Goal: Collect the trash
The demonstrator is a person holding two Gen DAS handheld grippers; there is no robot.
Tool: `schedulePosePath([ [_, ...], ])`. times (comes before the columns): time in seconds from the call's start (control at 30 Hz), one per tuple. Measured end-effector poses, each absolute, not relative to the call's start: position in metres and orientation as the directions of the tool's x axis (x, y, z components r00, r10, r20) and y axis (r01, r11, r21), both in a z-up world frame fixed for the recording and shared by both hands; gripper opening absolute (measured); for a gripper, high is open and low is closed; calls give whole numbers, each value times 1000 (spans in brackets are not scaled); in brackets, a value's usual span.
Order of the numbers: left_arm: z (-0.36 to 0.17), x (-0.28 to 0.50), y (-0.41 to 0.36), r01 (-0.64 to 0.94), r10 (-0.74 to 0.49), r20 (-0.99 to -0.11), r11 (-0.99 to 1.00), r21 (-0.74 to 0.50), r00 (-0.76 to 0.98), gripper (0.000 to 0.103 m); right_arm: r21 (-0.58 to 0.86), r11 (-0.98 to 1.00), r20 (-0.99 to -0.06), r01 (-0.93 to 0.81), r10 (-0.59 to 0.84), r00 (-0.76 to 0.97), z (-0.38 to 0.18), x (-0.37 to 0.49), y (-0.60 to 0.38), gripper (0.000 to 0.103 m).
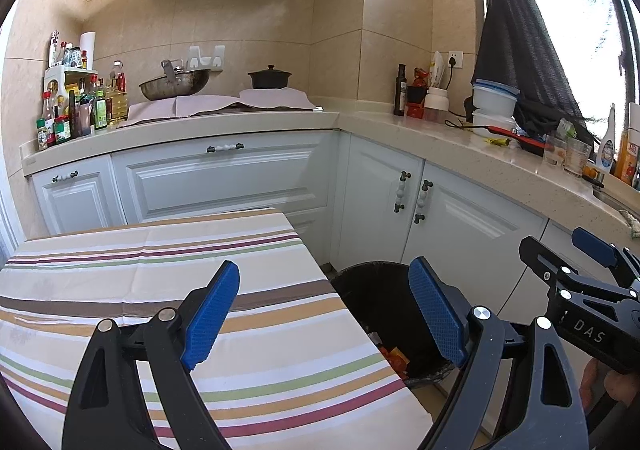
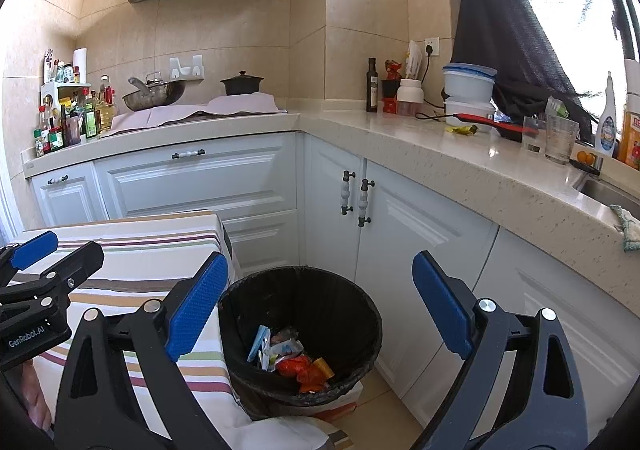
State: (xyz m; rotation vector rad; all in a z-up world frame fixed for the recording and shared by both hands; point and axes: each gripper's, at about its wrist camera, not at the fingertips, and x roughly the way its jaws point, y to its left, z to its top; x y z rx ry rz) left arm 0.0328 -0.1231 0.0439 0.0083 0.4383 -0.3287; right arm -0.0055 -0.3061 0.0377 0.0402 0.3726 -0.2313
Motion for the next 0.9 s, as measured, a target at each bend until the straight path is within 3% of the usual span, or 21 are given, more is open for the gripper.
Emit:
schedulePosePath([
  [0.9,44,33,-119,301,-303,-417,951,-74,857,84,-7,973,-369,229,-216,904,34,-3,-304,91],
])
